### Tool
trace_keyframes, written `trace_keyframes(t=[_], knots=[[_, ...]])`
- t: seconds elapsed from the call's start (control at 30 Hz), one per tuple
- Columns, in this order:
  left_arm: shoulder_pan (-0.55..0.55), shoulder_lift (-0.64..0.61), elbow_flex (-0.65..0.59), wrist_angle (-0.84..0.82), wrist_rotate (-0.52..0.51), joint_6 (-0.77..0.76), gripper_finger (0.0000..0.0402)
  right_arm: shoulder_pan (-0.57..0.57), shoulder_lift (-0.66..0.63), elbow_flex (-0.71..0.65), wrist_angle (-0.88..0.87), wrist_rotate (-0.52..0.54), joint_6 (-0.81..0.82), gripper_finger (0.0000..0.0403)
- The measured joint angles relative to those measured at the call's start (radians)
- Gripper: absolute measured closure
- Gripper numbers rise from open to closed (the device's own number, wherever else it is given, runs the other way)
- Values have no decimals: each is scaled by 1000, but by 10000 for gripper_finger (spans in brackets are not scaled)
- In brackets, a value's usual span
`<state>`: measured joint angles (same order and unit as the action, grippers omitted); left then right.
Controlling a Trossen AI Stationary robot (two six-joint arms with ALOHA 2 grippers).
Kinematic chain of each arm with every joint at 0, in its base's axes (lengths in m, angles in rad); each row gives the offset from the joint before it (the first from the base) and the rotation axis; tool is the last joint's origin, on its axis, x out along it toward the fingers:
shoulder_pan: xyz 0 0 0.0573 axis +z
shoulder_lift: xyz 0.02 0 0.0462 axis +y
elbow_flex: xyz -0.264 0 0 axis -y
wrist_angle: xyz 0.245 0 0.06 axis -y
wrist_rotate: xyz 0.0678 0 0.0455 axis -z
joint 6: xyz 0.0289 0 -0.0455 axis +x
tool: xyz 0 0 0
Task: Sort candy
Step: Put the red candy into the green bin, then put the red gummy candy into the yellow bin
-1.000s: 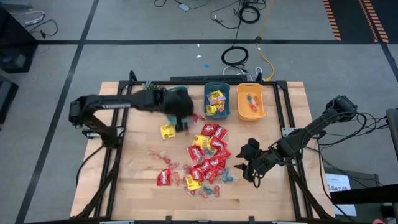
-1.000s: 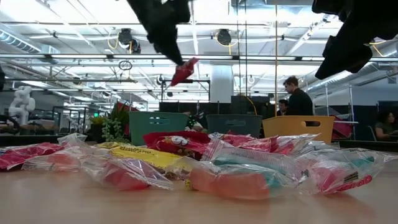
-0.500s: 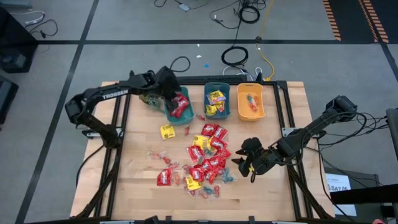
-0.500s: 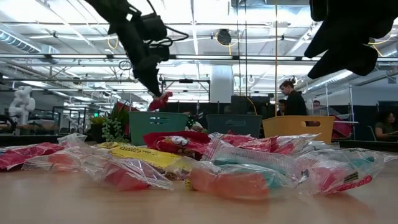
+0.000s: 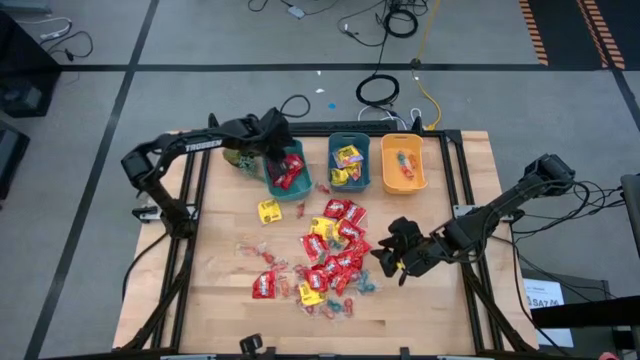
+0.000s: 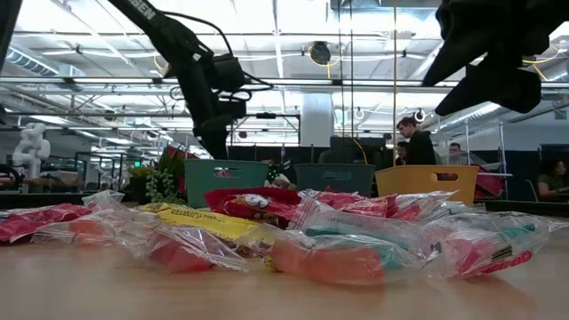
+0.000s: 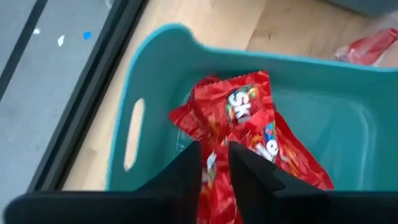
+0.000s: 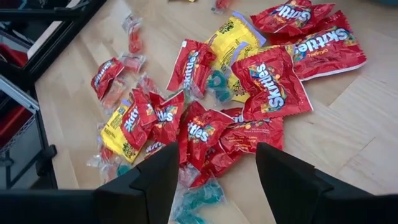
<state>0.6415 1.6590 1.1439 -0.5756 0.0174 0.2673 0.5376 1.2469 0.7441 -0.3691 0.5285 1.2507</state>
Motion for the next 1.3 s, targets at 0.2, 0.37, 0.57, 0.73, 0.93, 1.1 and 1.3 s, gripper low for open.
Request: trace_keyframes(t=[0.2,0.37,0.57,0.73,0.93,1.1,1.3], knots=[[-2,36,0,87,4,11,294,-8,0,0,0,0,29,200],[-9,70,1,136,38,28,293,-8,0,0,1,0,29,200],[-56,124,1,157,55,89,293,-8,0,0,2,0,30,200],[-84,169,1,218,40,90,293,-8,0,0,2,0,32,200],[-93,215,39,237,-33,155,293,-8,0,0,0,-2,47,200],[-93,234,75,253,-76,212,293,-8,0,0,0,-2,47,200],[-94,234,96,253,-31,212,293,-8,0,0,-1,-2,47,200]])
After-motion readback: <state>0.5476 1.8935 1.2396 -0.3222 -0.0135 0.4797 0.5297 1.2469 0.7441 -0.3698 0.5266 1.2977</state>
